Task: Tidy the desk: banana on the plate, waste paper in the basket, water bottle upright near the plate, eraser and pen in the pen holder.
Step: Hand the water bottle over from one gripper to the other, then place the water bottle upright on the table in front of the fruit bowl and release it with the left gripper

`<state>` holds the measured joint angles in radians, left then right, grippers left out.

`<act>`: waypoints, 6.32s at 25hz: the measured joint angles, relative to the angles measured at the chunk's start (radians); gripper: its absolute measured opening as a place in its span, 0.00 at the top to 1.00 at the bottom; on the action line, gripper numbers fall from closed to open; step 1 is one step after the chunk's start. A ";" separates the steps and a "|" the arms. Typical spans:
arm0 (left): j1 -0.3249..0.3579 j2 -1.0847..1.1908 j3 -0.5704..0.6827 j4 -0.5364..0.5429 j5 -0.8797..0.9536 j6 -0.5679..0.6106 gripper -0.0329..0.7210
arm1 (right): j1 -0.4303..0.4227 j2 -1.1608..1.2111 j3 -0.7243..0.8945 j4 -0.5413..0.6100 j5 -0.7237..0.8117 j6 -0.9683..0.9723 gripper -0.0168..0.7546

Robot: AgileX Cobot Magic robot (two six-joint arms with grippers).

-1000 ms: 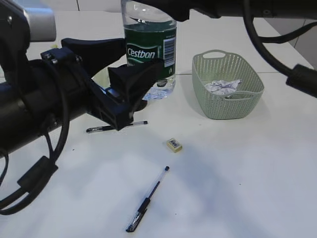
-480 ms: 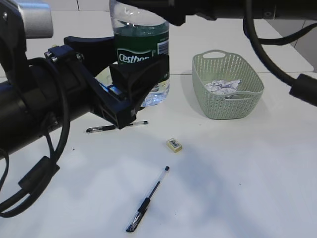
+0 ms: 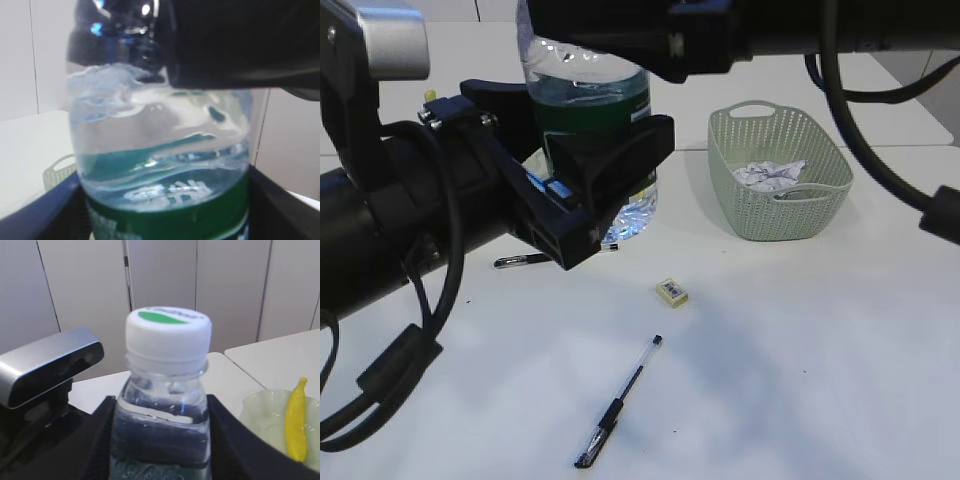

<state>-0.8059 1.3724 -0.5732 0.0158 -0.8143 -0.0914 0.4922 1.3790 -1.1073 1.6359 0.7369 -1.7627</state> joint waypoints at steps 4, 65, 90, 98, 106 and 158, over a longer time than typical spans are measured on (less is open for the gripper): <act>-0.004 0.000 0.000 0.017 -0.010 -0.002 0.20 | 0.000 0.000 -0.002 -0.049 0.046 -0.002 0.53; 0.004 0.007 0.002 -0.027 -0.015 -0.003 0.43 | 0.000 -0.003 -0.004 -0.021 0.051 0.037 0.17; 0.298 0.007 0.002 -0.106 -0.015 0.098 0.43 | 0.000 -0.038 -0.010 0.033 -0.087 0.037 0.18; 0.520 0.007 0.022 -0.109 -0.040 0.119 0.43 | 0.000 -0.038 -0.010 0.033 -0.088 0.037 0.18; 0.678 0.056 0.096 -0.109 -0.221 0.119 0.43 | 0.000 -0.038 -0.010 0.033 -0.094 0.037 0.19; 0.706 0.748 -0.155 0.209 -0.294 0.122 0.43 | 0.000 -0.038 -0.010 -0.042 -0.096 0.037 0.21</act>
<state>-0.0998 2.1200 -0.7279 0.2252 -1.1080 0.0307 0.4922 1.3409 -1.1171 1.5944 0.6409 -1.7262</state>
